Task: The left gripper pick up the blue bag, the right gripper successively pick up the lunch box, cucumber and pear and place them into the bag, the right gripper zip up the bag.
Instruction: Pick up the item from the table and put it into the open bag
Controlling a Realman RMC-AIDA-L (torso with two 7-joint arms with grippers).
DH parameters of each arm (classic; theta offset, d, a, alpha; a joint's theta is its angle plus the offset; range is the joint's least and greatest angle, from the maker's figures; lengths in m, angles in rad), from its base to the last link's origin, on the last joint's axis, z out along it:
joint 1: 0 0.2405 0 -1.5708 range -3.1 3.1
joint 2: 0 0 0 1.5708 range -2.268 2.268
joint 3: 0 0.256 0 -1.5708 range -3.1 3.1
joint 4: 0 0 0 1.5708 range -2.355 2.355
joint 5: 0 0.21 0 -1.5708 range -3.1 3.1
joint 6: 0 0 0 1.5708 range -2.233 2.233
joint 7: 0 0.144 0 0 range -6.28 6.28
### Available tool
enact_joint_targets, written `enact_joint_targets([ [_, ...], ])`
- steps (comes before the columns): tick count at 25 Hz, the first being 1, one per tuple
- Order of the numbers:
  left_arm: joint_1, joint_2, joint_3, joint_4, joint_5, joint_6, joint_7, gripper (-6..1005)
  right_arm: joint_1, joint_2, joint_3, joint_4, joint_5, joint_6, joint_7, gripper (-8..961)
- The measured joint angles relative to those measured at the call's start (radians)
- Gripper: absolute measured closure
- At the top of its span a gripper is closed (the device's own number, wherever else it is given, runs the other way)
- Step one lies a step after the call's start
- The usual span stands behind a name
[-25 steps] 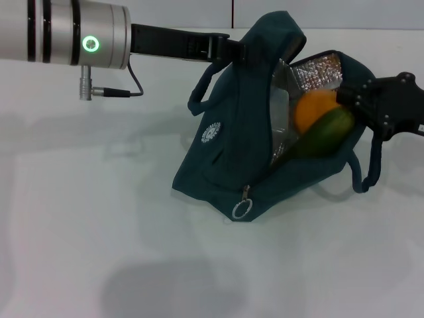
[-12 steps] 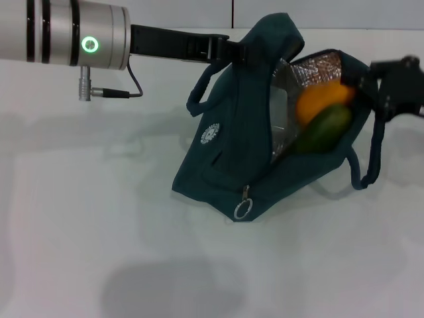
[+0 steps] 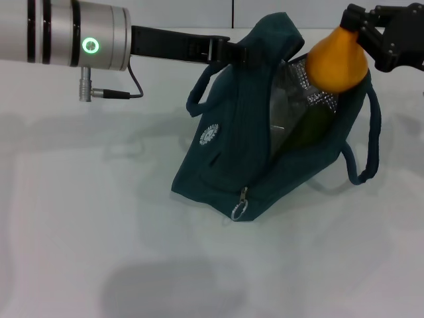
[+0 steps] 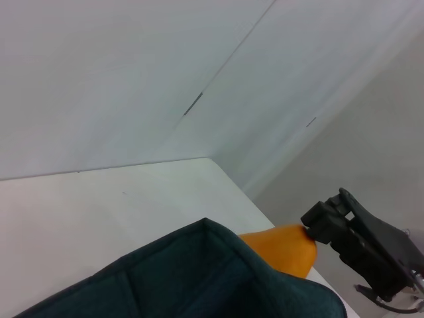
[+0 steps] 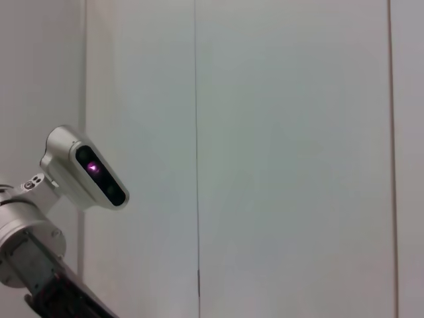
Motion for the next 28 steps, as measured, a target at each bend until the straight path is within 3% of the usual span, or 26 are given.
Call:
enact_joint_targets([
  [13, 0.000, 0.005, 0.000, -0.011, 0.001, 0.000, 0.023, 943, 0.005, -0.003, -0.015, 0.069, -0.079, 0.029, 0.032, 829],
  [22, -0.002, 0.006, -0.001, -0.012, -0.001, 0.000, 0.019, 943, 0.017, 0.004, -0.023, 0.061, -0.229, 0.050, 0.105, 822],
  [28, -0.001, 0.009, -0.001, -0.013, -0.002, 0.000, 0.017, 943, 0.014, 0.002, -0.017, 0.057, -0.248, 0.043, 0.158, 818],
])
